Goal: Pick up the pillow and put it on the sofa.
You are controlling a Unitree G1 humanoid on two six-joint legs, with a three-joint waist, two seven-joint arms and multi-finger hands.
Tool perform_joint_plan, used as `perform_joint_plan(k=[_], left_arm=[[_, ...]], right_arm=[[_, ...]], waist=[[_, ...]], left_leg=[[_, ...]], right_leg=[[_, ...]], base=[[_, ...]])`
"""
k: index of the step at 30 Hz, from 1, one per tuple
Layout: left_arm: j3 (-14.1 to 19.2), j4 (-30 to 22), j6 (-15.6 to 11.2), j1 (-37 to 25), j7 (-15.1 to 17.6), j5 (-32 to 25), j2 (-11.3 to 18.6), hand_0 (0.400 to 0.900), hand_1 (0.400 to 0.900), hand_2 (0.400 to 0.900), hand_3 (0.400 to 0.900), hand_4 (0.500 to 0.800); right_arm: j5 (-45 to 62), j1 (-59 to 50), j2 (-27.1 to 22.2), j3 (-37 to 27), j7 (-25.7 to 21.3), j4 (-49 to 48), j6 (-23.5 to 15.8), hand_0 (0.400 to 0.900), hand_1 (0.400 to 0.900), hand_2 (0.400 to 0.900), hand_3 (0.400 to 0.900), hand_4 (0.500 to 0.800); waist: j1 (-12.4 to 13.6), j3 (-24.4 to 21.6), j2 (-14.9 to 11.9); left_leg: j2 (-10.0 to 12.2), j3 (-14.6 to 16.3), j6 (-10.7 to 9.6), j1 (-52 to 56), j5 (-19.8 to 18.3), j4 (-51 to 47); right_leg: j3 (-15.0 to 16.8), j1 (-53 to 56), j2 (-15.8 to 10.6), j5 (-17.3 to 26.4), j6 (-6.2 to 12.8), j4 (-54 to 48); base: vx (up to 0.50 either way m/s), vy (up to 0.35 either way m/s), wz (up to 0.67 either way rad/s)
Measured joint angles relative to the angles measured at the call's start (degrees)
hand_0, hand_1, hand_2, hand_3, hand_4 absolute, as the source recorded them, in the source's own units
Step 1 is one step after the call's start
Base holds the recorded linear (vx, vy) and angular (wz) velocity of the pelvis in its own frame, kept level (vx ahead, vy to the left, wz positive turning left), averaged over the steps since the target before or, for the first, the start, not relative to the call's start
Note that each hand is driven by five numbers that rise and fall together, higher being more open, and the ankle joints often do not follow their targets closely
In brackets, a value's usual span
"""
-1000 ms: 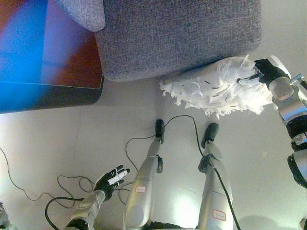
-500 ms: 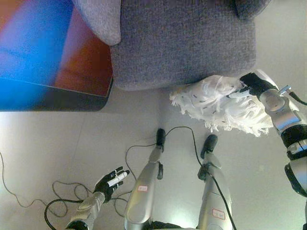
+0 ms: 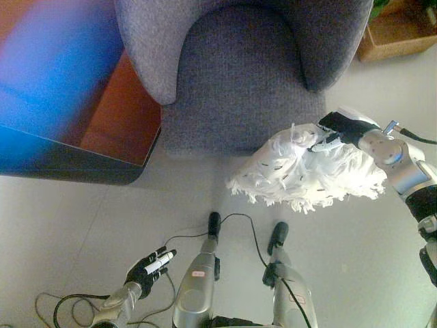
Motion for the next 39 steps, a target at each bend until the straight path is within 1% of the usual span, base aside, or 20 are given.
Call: perform_joint_plan(k=[2, 5, 9, 10, 12, 14, 16, 17, 20, 22, 25, 28, 29, 33, 36, 39], left_arm=[[1.2, 0.8, -0.1, 0.6, -0.1, 1.2, 0.1, 0.9, 0.9, 0.9, 0.9, 0.8], [2.2, 2.9, -0.1, 1.2, -0.1, 2.3, 0.1, 0.9, 0.9, 0.9, 0.9, 0.8], [4.5, 5.7, -0.1, 1.4, -0.1, 4.0, 0.1, 0.9, 0.9, 0.9, 0.9, 0.8], [5.1, 6.2, 0.0, 1.9, -0.1, 4.0, 0.0, 0.9, 0.9, 0.9, 0.9, 0.8], [5.8, 6.9, 0.1, 3.2, 0.1, 4.4, 0.1, 0.9, 0.9, 0.9, 0.9, 0.8], [5.9, 8.3, 0.7, 3.7, 0.1, 4.5, -0.1, 0.9, 0.9, 0.9, 0.9, 0.8], [6.0, 9.2, 0.8, 4.7, 0.5, 4.6, -0.3, 0.9, 0.9, 0.9, 0.9, 0.8], [6.1, 9.7, 0.9, 5.0, 1.2, 5.6, -0.6, 0.9, 0.9, 0.9, 0.9, 0.8], [6.1, 11.0, 1.1, 6.3, 2.0, 6.7, -1.2, 0.9, 0.9, 0.9, 0.9, 0.8], [6.1, 11.3, 1.2, 7.1, 2.4, 6.7, -1.7, 0.9, 0.9, 0.9, 0.9, 0.8], [6.1, 11.5, 1.3, 7.8, 2.6, 6.8, -1.8, 0.9, 0.9, 0.9, 0.9, 0.8], [6.1, 12.9, 1.8, 8.4, 3.0, 8.3, -1.8, 0.9, 0.9, 0.9, 0.9, 0.8], [6.1, 13.4, 1.9, 8.7, 3.1, 8.3, -1.8, 0.9, 0.9, 0.9, 0.9, 0.8], [6.1, 13.9, 2.0, 9.0, 3.4, 8.4, -1.7, 0.9, 0.9, 0.9, 0.9, 0.8], [6.0, 14.0, 1.9, 9.3, 3.4, 8.4, -1.5, 0.9, 0.9, 0.9, 0.9, 0.8], [5.8, 14.1, 1.6, 9.5, 3.4, 8.4, -1.2, 0.9, 0.9, 0.9, 0.9, 0.8]], right_arm=[[0.3, -0.6, -0.6, 0.1, 2.4, -1.0, -0.3, 0.4, 0.4, 0.4, 0.4, 0.5], [2.5, -1.7, -1.4, 0.1, 5.4, -1.7, -0.3, 0.4, 0.4, 0.4, 0.4, 0.5], [5.9, -3.5, -2.4, 0.4, 10.5, -1.4, 0.1, 0.4, 0.4, 0.4, 0.4, 0.5], [7.1, -4.8, -2.4, 1.3, 12.1, -1.4, 0.4, 0.4, 0.4, 0.4, 0.4, 0.5], [9.3, -6.3, -2.4, 2.8, 14.6, -1.2, 0.6, 0.4, 0.4, 0.4, 0.4, 0.5], [10.9, -7.0, -2.4, 3.1, 16.7, -0.2, 0.6, 0.4, 0.4, 0.4, 0.4, 0.5], [12.0, -8.3, -1.9, 3.8, 17.8, 1.5, 0.7, 0.4, 0.4, 0.4, 0.4, 0.5], [12.4, -9.3, -1.8, 4.8, 18.5, 2.3, 1.0, 0.4, 0.4, 0.4, 0.4, 0.5], [13.6, -10.8, -0.2, 4.8, 19.8, 5.3, 2.5, 0.4, 0.4, 0.4, 0.4, 0.5], [13.8, -11.8, 0.9, 4.9, 19.8, 7.2, 4.4, 0.4, 0.4, 0.4, 0.4, 0.5], [14.1, -13.4, 2.1, 4.9, 19.7, 9.5, 7.1, 0.4, 0.4, 0.4, 0.4, 0.5], [14.1, -14.1, 4.1, 5.0, 19.1, 12.2, 9.7, 0.4, 0.4, 0.4, 0.4, 0.5], [14.7, -14.4, 4.9, 5.0, 18.3, 13.3, 10.7, 0.4, 0.4, 0.4, 0.4, 0.5], [17.7, -14.5, 5.5, 5.0, 14.1, 16.6, 14.8, 0.4, 0.4, 0.4, 0.4, 0.5], [19.4, -15.0, 5.9, 5.0, 11.1, 19.8, 17.1, 0.4, 0.4, 0.4, 0.4, 0.5], [21.2, -15.3, 6.0, 5.0, 8.0, 23.4, 18.8, 0.4, 0.4, 0.4, 0.4, 0.5]], waist=[[0.2, -0.6, -1.3], [0.5, -1.5, -3.1], [1.6, -2.2, -4.4], [1.7, -2.5, -4.8], [2.1, -4.4, -6.0], [3.0, -6.4, -7.4], [3.4, -8.1, -8.5], [3.4, -9.0, -8.9], [4.4, -12.5, -9.8], [4.9, -14.5, -10.1], [6.3, -16.0, -10.5], [6.6, -17.0, -11.3], [7.2, -17.2, -11.5], [9.2, -17.5, -12.0], [9.3, -17.4, -12.2], [9.6, -17.0, -12.8]], left_leg=[[0.3, 0.1, -0.2, 0.9, -0.4, 0.0], [0.2, 0.0, -0.2, 1.7, -0.5, 0.0], [0.3, -0.3, -0.3, 4.1, -0.7, 0.0], [0.2, -0.4, -0.4, 4.8, -0.8, 0.0], [0.2, -0.4, -0.6, 5.0, -1.0, 0.0], [0.1, -0.4, -0.4, 5.7, -1.1, 0.0], [0.0, -1.1, -0.5, 6.4, -1.5, 0.0], [-0.1, -1.1, -0.3, 6.8, -1.6, 0.0], [-0.3, -1.8, -0.1, 7.7, -1.9, 0.0], [-0.5, -2.5, -0.1, 8.2, -2.1, 0.0], [-0.6, -3.1, -0.2, 8.8, -2.2, 0.0], [-0.6, -3.6, -0.1, 8.8, -2.2, 0.0], [-0.7, -3.6, -0.1, 8.9, -2.2, 0.0], [-0.8, -4.0, -0.1, 8.7, -2.1, 0.0], [-0.9, -5.5, -0.2, 7.7, -1.7, 0.1], [-0.9, -6.3, -0.2, 6.7, -1.5, 0.2]], right_leg=[[-0.6, 1.1, 0.2, -0.2, -0.15, 0.0], [-1.0, 1.9, 0.2, -0.3, -0.16, 0.0], [-1.4, 4.5, 0.1, -0.6, -0.16, -0.1], [-1.5, 5.3, 0.1, -0.9, 0.1, -0.1], [-1.5, 5.5, 0.1, -1.1, 0.27, -0.1], [-1.6, 6.3, 0.0, -1.3, 0.31, -0.1], [-2.3, 7.4, -0.2, -1.7, 0.5, -0.1], [-2.4, 7.9, -0.3, -1.9, 0.61, -0.1], [-3.3, 9.3, -0.5, -2.4, 0.78, -0.1], [-4.0, 10.2, -0.6, -2.9, 1.09, -0.1], [-4.6, 11.2, -0.7, -3.3, 1.24, -0.1], [-5.6, 11.8, -0.9, -3.6, 1.42, -0.1], [-5.7, 11.9, -0.9, -3.6, 1.45, 0.0], [-5.9, 12.0, -1.0, -3.7, 1.52, 0.0], [-7.4, 12.0, -0.9, -3.9, 1.59, 0.0], [-8.1, 11.3, -0.9, -3.9, 1.56, 0.0]], base=[[0.12, 0.019, 0.09], [0.12, 0.026, 0.09], [0.12, 0.055, 0.08], [0.12, 0.073, 0.07], [0.13, 0.071, 0.07], [0.14, 0.065, 0.1], [0.16, 0.072, 0.16], [0.15, 0.078, 0.16], [0.12, 0.072, 0.16], [0.09, 0.063, 0.16], [0.08, 0.047, 0.17], [0.06, 0.013, 0.15], [0.06, -0.002, 0.15], [0.04, -0.016, 0.15], [-0.02, -0.033, 0.12], [-0.04, -0.029, 0.07]])
